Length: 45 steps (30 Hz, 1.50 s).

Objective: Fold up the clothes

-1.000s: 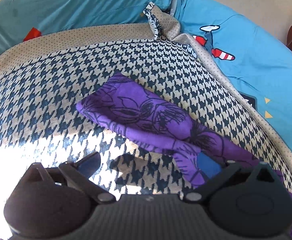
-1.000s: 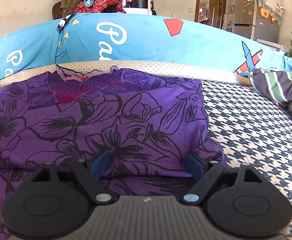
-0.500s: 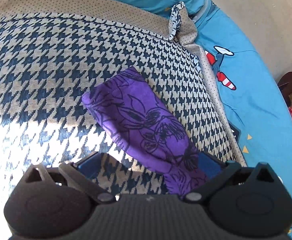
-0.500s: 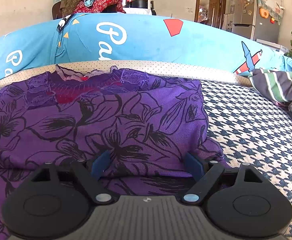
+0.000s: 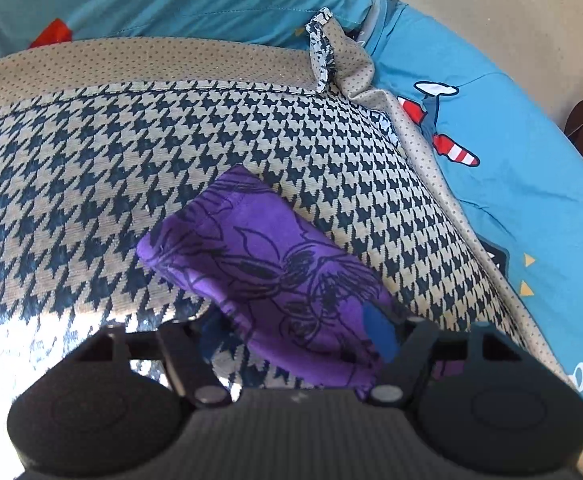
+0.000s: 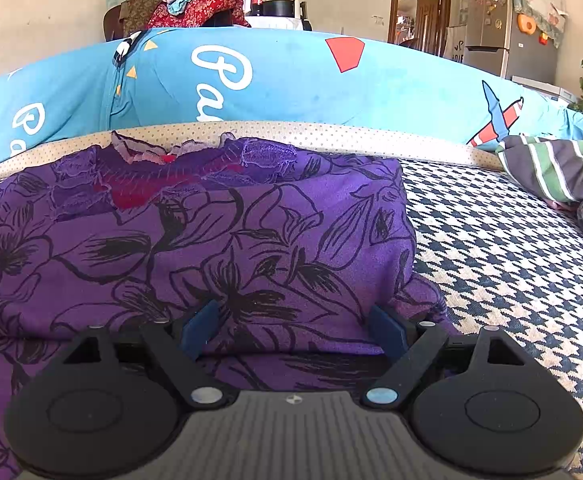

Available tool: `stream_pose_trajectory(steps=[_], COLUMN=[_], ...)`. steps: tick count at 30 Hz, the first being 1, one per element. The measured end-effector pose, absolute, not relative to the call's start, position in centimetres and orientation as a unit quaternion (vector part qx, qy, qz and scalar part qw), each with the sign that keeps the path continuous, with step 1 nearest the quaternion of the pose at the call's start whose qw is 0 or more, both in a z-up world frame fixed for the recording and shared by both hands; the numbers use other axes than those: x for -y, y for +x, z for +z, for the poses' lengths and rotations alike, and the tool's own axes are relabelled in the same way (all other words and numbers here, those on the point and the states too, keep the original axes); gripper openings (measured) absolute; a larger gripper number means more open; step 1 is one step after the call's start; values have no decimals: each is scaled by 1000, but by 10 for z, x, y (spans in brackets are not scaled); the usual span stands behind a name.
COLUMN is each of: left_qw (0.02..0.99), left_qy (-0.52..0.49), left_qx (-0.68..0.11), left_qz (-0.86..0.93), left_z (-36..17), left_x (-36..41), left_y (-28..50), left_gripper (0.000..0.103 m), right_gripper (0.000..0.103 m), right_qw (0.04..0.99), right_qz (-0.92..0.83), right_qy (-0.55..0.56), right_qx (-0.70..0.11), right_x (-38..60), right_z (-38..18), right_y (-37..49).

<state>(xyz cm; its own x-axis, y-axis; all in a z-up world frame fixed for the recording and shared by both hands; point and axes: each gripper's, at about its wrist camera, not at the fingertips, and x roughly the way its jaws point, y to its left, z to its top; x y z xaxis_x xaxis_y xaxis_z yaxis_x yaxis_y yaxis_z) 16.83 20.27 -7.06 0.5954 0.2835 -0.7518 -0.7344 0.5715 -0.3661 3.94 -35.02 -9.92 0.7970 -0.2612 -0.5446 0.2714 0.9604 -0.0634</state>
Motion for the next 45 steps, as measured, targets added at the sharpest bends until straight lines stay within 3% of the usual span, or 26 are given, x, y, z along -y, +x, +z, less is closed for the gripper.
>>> stream_pose_trajectory(steps=[1, 3, 6, 14, 22, 26, 27, 31, 33, 34, 37, 39, 45], left_qw=[824, 823, 827, 892, 948, 944, 940, 922, 916, 913, 914, 922, 934], left_qy=[-341, -333, -320, -245, -143, -68, -46, 21, 40, 45, 47, 45, 62], left_qx=[-328, -331, -334, -297, -284, -311, -317, -319, -319, -321, -324, -324, -330], left_qz=[312, 319, 318, 235, 32, -87, -115, -216, -241, -247, -239, -208, -123], left_z=[-70, -70, -70, -32, 0, -2, -4, -9, -7, -5, 7, 15, 17], left_x=[-202, -201, -196, -145, -9, 83, 104, 170, 188, 194, 183, 166, 111], left_y=[169, 170, 170, 176, 179, 161, 153, 112, 94, 87, 83, 88, 106], left_gripper=[45, 24, 8, 6, 6, 11, 22, 38, 52, 53, 61, 75, 75], right_gripper=[82, 82, 82, 83, 83, 84, 84, 85, 85, 85, 86, 86, 86], right_qw=[947, 947, 947, 947, 946, 946, 946, 947, 947, 947, 947, 947, 944], right_qz=[-141, -141, -142, -142, -143, -142, -141, -139, -139, -139, -138, -139, -145], right_qy=[8, 8, 8, 8, 9, 11, 12, 15, 16, 16, 16, 16, 4], right_qx=[-287, -288, -288, -288, -291, -291, -291, -290, -290, -290, -290, -290, -295], right_x=[350, 351, 351, 351, 351, 352, 352, 353, 354, 354, 354, 354, 349], right_z=[-99, -99, -99, -100, -101, -101, -101, -101, -101, -101, -101, -101, -97], right_y=[39, 39, 39, 39, 40, 40, 40, 40, 40, 40, 40, 40, 41])
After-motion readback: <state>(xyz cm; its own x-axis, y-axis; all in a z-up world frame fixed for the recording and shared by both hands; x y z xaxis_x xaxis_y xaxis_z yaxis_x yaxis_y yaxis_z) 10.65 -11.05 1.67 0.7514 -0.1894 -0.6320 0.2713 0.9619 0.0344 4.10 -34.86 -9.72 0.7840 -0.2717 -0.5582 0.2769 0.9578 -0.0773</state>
